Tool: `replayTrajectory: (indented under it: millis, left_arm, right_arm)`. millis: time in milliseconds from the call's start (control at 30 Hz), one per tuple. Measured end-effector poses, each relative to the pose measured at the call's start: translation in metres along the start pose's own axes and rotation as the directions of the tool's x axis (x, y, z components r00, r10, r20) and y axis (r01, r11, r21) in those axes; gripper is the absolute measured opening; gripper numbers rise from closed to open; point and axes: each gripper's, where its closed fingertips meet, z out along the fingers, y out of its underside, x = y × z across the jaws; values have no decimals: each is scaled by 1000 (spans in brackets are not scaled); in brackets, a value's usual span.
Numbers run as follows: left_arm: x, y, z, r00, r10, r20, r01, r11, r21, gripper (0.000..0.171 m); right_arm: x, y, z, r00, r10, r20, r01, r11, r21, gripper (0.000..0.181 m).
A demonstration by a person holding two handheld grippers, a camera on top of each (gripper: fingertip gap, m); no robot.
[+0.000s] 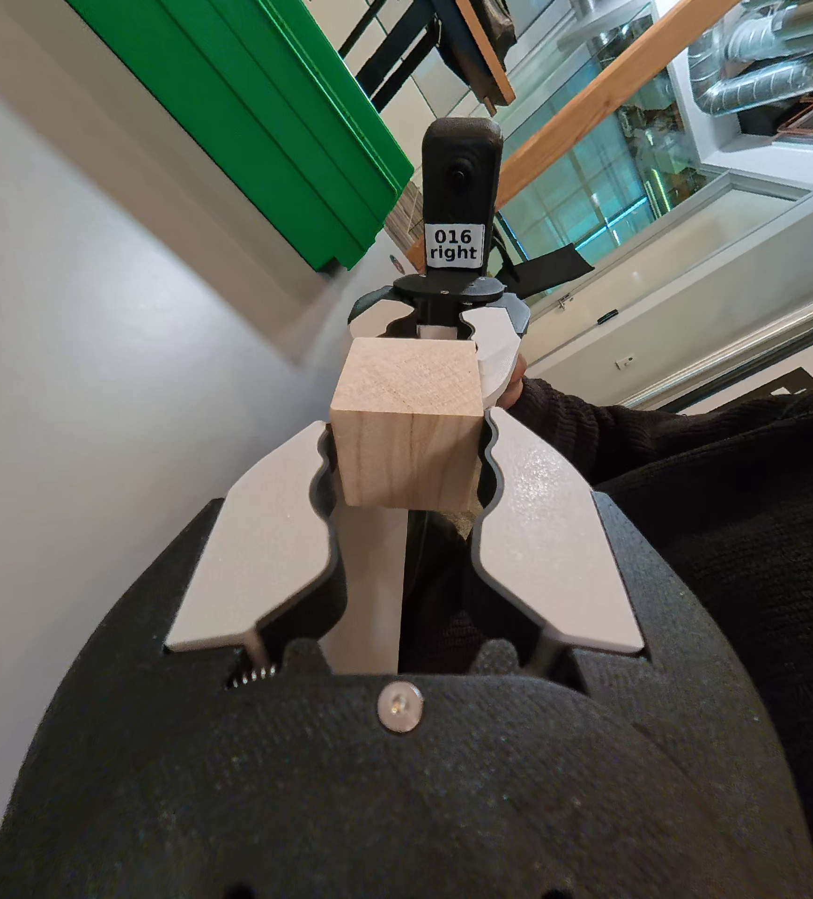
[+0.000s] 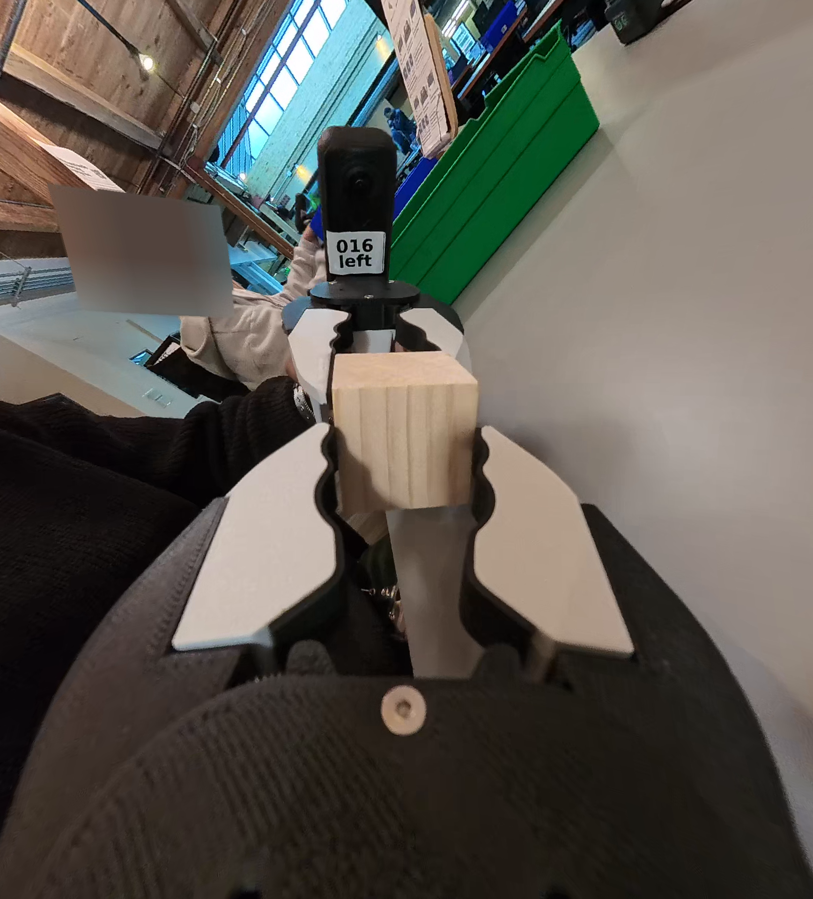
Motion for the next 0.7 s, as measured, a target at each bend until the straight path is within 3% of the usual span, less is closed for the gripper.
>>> replayTrajectory:
  millis: [333, 467, 600, 700]
  left_arm:
    - [-4, 2, -8, 1000, -22, 10, 21, 999, 27, 58]
    - [-7, -3, -9, 1000, -7, 28, 5, 996, 90, 57]
    - [-12, -5, -10, 996, 34, 81, -41, 995, 89, 71]
    - [-11, -3, -8, 998, 9, 57, -14, 997, 81, 72]
  right_arm:
    - [3, 2, 12, 1000, 18, 14, -17, 999, -44, 55]
    - [6, 2, 12, 1000, 0, -12, -1, 999, -53, 55]
    - [8, -9, 5, 997, 71, 7, -71, 997, 23, 55]
    - [12, -13, 0, 995, 101, 10, -101, 993, 54, 55]
